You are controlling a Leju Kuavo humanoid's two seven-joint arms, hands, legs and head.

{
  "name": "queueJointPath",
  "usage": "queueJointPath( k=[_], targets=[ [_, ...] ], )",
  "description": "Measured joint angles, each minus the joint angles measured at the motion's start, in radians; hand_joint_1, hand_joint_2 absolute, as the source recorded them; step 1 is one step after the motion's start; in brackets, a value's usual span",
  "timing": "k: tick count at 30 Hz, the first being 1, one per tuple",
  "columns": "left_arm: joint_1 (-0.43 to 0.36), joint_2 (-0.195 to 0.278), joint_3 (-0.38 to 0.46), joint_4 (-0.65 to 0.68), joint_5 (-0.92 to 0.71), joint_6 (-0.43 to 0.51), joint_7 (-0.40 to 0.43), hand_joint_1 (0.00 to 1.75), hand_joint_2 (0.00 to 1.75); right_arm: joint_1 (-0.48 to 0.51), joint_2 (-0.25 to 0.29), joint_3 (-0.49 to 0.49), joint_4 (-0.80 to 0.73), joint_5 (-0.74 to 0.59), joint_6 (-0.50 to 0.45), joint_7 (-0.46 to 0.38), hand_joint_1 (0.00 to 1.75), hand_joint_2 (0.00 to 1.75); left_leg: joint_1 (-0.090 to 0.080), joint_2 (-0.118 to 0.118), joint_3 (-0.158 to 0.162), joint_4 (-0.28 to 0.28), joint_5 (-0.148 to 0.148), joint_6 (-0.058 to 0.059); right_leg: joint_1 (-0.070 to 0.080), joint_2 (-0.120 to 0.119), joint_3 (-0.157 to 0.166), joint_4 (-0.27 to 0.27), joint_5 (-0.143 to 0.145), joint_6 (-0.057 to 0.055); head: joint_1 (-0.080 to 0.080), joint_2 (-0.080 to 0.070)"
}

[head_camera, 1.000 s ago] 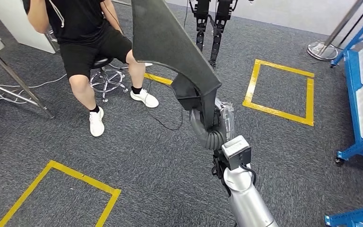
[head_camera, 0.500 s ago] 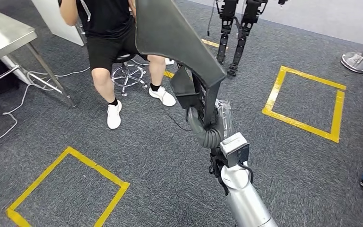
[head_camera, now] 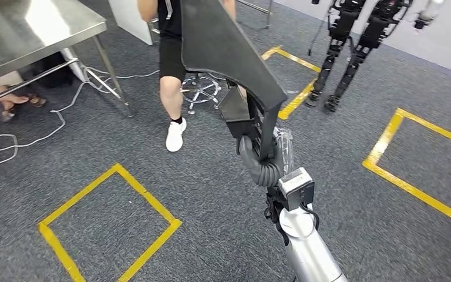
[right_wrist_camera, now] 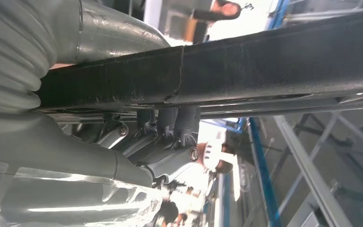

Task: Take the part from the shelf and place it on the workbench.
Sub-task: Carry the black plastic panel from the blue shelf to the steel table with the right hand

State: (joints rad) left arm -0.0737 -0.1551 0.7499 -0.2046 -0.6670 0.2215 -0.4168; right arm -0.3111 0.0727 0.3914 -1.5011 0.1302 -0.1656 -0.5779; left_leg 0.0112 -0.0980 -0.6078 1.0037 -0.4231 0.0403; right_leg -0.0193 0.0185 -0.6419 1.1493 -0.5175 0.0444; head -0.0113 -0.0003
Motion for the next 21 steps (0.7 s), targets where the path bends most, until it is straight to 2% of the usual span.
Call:
queueJointPath(
  k=[1,2,3,5,6,8,9,10,11,12,13,14,15,16,18,19,20,21],
  targets=[
    [0.0,0.0,0.0,0.0,-0.001,-0.004,-0.007,0.0,1.75,0.0,-0.001,0.0,0.0,-0.001,-0.002,-0.001,1.75,1.75,-0.002,-0.014,-0.002,0.004,-0.003,-0.005,-0.003,0.017,0.027,-0.065,0.028,0.003,0.0,0.0],
    [0.001,-0.001,0.0,0.0,-0.002,-0.006,-0.014,0.0,1.75,0.001,-0.002,0.001,0.0,-0.001,-0.004,-0.002,1.75,1.75,-0.002,-0.025,-0.004,0.007,-0.005,-0.01,-0.004,0.031,0.046,-0.109,0.046,0.0,0.0,0.0],
    [0.001,-0.001,0.0,0.0,-0.003,-0.009,-0.021,0.0,1.75,0.001,-0.003,0.001,-0.001,-0.001,-0.006,-0.002,1.75,1.75,-0.003,-0.033,-0.007,0.008,-0.006,-0.016,-0.004,0.038,0.055,-0.127,0.051,-0.007,0.0,0.0],
    [0.004,-0.001,0.0,0.0,-0.005,-0.011,-0.032,0.0,1.75,0.002,-0.003,0.005,-0.001,-0.001,-0.008,-0.003,1.75,1.75,0.001,-0.046,-0.012,0.007,-0.005,-0.027,0.0,0.023,0.058,-0.129,0.054,-0.025,0.0,0.0],
    [0.005,-0.002,0.0,0.0,-0.005,-0.009,-0.035,0.0,1.75,0.0,-0.003,0.007,-0.002,-0.003,-0.009,-0.003,1.75,1.75,0.002,-0.036,-0.015,0.011,-0.008,-0.031,-0.001,0.015,0.06,-0.13,0.055,-0.031,-0.001,0.0],
    [0.004,-0.007,0.001,0.0,-0.004,0.001,-0.036,0.0,1.75,-0.002,-0.002,0.008,-0.002,-0.006,-0.01,-0.003,1.75,1.75,0.001,0.016,-0.038,0.062,-0.039,-0.04,-0.005,-0.006,0.065,-0.134,0.056,-0.045,-0.007,0.0],
    [0.002,-0.011,0.001,0.0,-0.003,0.006,-0.035,0.0,1.75,-0.002,-0.003,0.008,-0.001,-0.008,-0.01,-0.005,1.75,1.75,0.001,0.052,-0.064,0.116,-0.068,-0.044,-0.003,-0.018,0.067,-0.135,0.054,-0.051,-0.01,0.0],
    [0.0,-0.013,0.001,0.0,-0.003,0.005,-0.036,0.0,1.75,-0.002,-0.005,0.008,0.0,-0.011,-0.01,-0.009,1.75,1.75,0.002,0.074,-0.098,0.182,-0.101,-0.047,-0.001,-0.031,0.068,-0.135,0.052,-0.056,-0.013,0.0],
    [-0.001,-0.015,0.001,0.0,-0.003,0.002,-0.037,0.0,1.75,0.0,-0.007,0.008,0.001,-0.013,-0.01,-0.013,1.75,1.75,0.004,0.086,-0.131,0.246,-0.126,-0.05,0.002,-0.043,0.068,-0.135,0.05,-0.059,-0.013,0.0],
    [-0.001,-0.016,0.001,0.0,-0.003,-0.003,-0.039,0.0,1.75,0.001,-0.009,0.008,0.003,-0.017,-0.01,-0.017,1.75,1.75,0.006,0.092,-0.153,0.287,-0.138,-0.052,0.004,-0.057,0.069,-0.135,0.048,-0.061,-0.013,0.0],
    [0.0,-0.016,0.001,0.0,-0.003,-0.006,-0.041,0.0,1.75,0.002,-0.01,0.009,0.004,-0.02,-0.01,-0.02,1.75,1.75,0.007,0.095,-0.157,0.292,-0.13,-0.052,0.006,-0.07,0.069,-0.134,0.046,-0.062,-0.013,0.0],
    [0.0,-0.017,0.001,0.001,-0.003,-0.007,-0.041,0.0,1.75,0.002,-0.011,0.009,0.005,-0.022,-0.01,-0.022,1.75,1.75,0.007,0.1,-0.14,0.26,-0.106,-0.05,0.008,-0.082,0.071,-0.134,0.045,-0.063,-0.013,0.0],
    [0.0,-0.017,0.001,0.001,-0.003,-0.005,-0.042,0.0,1.75,0.001,-0.012,0.009,0.005,-0.024,-0.01,-0.023,1.75,1.75,0.006,0.112,-0.106,0.198,-0.073,-0.045,0.009,-0.093,0.074,-0.134,0.042,-0.062,-0.013,0.0],
    [-0.001,-0.018,0.001,0.001,-0.003,-0.004,-0.042,0.0,1.75,0.001,-0.012,0.009,0.005,-0.025,-0.01,-0.024,1.75,1.75,0.003,0.135,-0.067,0.128,-0.045,-0.038,0.012,-0.102,0.076,-0.134,0.04,-0.06,-0.013,0.0],
    [-0.006,-0.019,0.002,0.001,-0.002,0.0,-0.041,0.0,1.75,-0.002,-0.014,0.009,0.005,-0.026,-0.01,-0.026,1.75,1.75,-0.007,0.165,-0.017,0.037,-0.019,-0.025,0.019,-0.123,0.081,-0.134,0.034,-0.052,-0.011,0.0],
    [-0.008,-0.02,0.002,0.001,-0.002,0.001,-0.041,0.0,1.75,-0.002,-0.014,0.01,0.005,-0.027,-0.01,-0.027,1.75,1.75,-0.012,0.167,-0.012,0.024,-0.02,-0.021,0.022,-0.134,0.082,-0.134,0.031,-0.048,-0.01,0.0],
    [-0.009,-0.021,0.002,0.001,-0.002,0.002,-0.04,0.0,1.75,-0.004,-0.015,0.01,0.005,-0.028,-0.01,-0.027,1.75,1.75,-0.015,0.153,-0.013,0.02,-0.019,-0.017,0.024,-0.146,0.086,-0.135,0.029,-0.043,-0.009,0.0],
    [-0.008,-0.023,0.003,0.001,-0.002,0.003,-0.04,0.0,1.75,-0.005,-0.016,0.012,0.005,-0.028,-0.01,-0.026,1.75,1.75,-0.012,0.14,-0.01,0.014,-0.016,-0.012,0.024,-0.149,0.086,-0.134,0.025,-0.037,-0.008,0.0]
  ],
)
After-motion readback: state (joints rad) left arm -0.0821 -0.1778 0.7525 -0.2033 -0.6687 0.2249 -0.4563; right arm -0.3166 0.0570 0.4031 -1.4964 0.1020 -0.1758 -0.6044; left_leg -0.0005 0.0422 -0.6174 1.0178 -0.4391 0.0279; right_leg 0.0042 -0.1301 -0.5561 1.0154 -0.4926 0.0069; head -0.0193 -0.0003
